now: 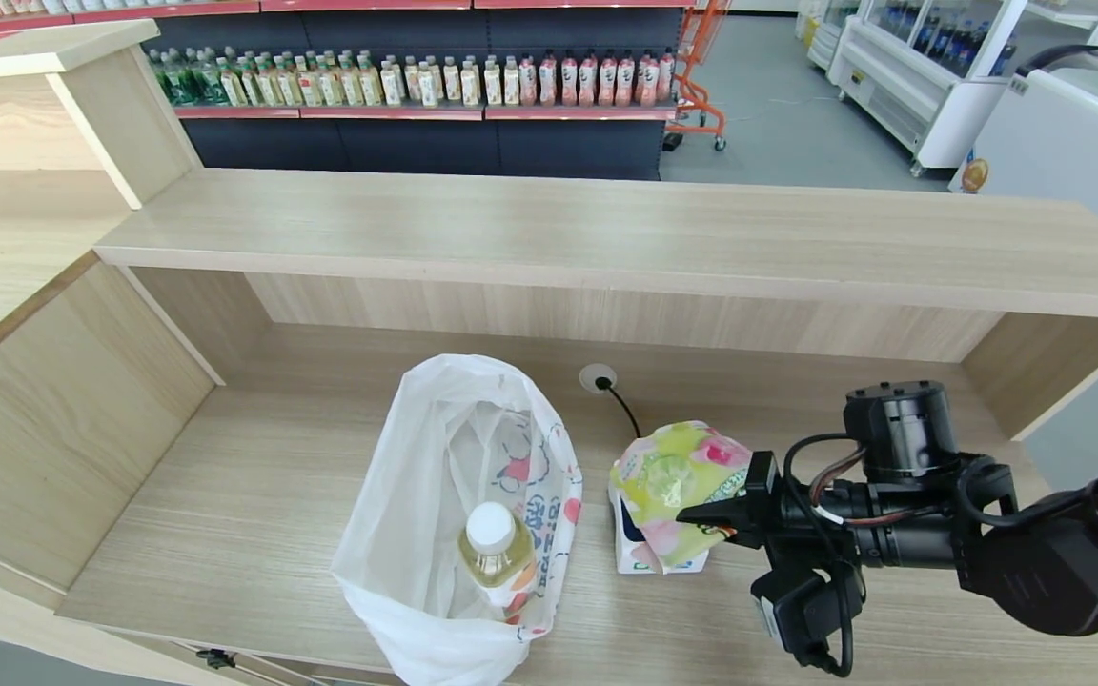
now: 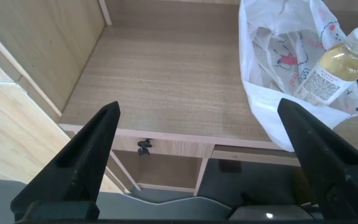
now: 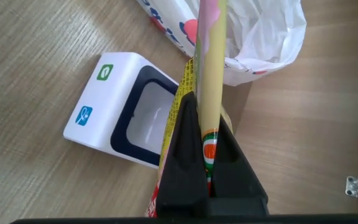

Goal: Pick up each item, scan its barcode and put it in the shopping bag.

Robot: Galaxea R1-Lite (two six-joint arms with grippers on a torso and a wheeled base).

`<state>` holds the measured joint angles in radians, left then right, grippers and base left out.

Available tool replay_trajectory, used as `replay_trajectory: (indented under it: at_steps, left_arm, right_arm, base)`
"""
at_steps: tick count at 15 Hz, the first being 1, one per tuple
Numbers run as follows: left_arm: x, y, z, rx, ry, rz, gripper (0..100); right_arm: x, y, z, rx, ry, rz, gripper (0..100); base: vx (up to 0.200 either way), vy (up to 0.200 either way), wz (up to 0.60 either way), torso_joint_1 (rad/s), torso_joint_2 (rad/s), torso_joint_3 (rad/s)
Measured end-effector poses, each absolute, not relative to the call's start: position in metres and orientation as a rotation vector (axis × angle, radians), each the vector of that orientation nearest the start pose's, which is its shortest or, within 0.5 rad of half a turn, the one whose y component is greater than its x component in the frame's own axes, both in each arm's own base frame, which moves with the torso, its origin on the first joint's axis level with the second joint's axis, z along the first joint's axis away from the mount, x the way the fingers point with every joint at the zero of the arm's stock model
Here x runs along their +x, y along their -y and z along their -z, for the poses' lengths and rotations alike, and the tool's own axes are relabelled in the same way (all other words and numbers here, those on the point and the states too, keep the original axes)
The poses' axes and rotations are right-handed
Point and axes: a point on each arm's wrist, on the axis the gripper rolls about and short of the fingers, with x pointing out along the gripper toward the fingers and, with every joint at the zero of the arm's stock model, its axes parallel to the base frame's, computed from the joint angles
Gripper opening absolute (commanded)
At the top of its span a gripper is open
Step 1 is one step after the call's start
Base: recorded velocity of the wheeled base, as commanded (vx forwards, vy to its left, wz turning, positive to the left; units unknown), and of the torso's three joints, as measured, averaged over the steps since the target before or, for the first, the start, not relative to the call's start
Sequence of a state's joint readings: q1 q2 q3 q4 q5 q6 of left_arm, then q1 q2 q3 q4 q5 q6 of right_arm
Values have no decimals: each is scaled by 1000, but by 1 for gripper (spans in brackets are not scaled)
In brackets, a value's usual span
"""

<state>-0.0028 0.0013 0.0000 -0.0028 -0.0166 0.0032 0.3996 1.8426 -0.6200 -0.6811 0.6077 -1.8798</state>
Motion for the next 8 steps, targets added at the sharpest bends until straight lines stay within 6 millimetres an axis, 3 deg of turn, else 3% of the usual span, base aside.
replay_trajectory:
  at_steps: [8]
  left_arm:
    - [-23,0,-76,4,2,20,100]
  right_arm:
    - [255,-120,-98,-1589,490,-1181,0]
  base:
    - [0,0,0,0,0,0]
